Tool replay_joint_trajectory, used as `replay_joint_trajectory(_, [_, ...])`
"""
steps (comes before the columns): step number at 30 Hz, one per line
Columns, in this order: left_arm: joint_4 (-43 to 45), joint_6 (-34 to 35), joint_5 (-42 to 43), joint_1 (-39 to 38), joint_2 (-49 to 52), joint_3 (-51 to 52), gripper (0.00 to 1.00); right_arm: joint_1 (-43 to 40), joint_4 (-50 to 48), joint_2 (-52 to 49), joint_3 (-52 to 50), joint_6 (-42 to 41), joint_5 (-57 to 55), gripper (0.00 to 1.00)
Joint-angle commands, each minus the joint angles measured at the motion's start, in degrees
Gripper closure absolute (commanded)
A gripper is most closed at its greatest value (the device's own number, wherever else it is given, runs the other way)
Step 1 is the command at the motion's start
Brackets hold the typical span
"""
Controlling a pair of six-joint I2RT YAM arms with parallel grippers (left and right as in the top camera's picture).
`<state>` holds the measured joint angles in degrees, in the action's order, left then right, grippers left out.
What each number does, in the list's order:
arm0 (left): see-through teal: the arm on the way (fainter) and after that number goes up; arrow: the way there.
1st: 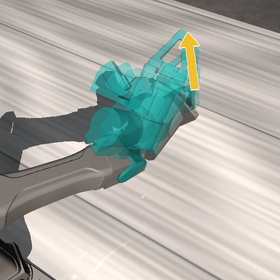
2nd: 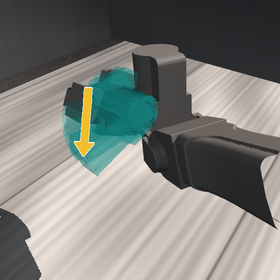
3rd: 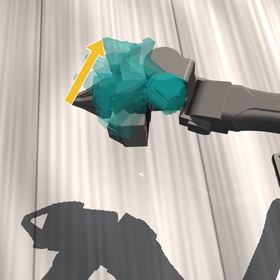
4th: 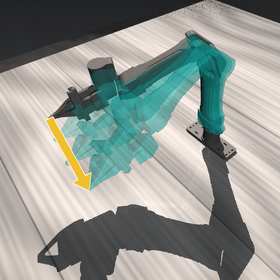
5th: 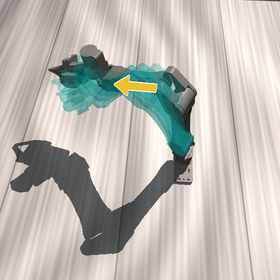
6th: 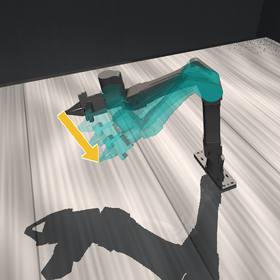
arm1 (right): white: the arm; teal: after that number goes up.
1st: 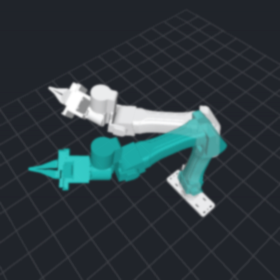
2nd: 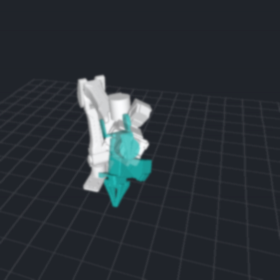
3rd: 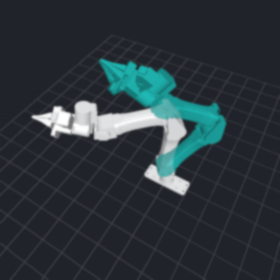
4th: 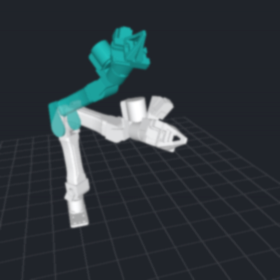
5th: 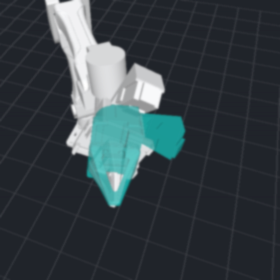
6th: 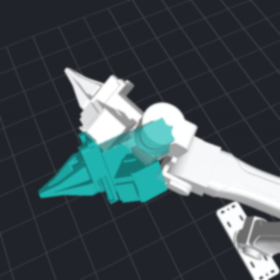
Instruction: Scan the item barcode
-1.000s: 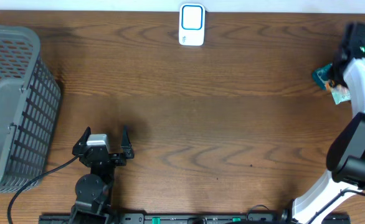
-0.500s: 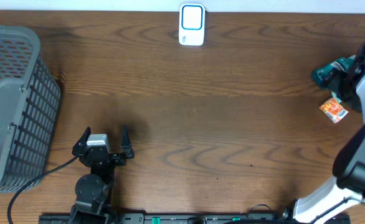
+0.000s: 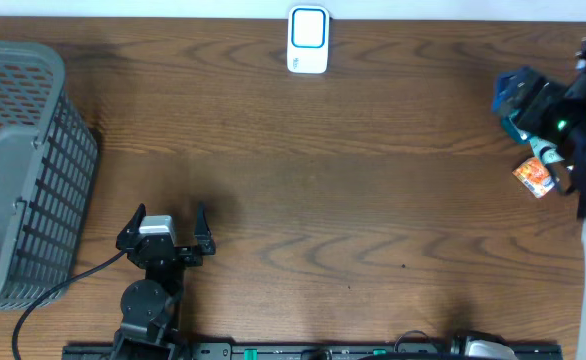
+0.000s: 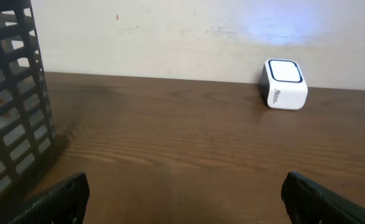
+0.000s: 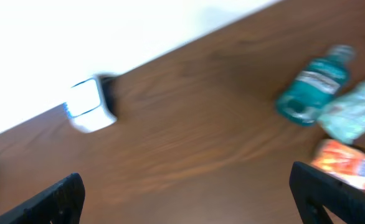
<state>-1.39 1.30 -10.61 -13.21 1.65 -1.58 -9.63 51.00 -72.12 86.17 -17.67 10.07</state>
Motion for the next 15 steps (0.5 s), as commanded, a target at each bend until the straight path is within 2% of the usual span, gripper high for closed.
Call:
replay_joint_trajectory(1, [-1.64, -0.11, -0.31, -0.04, -0.28, 1.36, 0.02, 4.04, 3.43, 6.54, 0.35, 0.57, 2.78, 0.01])
replay_joint_trajectory(7, [-1.64, -0.11, -0.31, -0.04, -0.28, 1.36, 0.02, 5.97, 10.23, 15.69, 0.35, 0.57, 2.73, 0.01])
replay_joint_trajectory(15, [-1.64, -0.11, -0.31, -0.04, -0.28, 1.36, 0.02, 5.95, 21.09, 18.75, 0.35, 0.59, 1.84, 0.01])
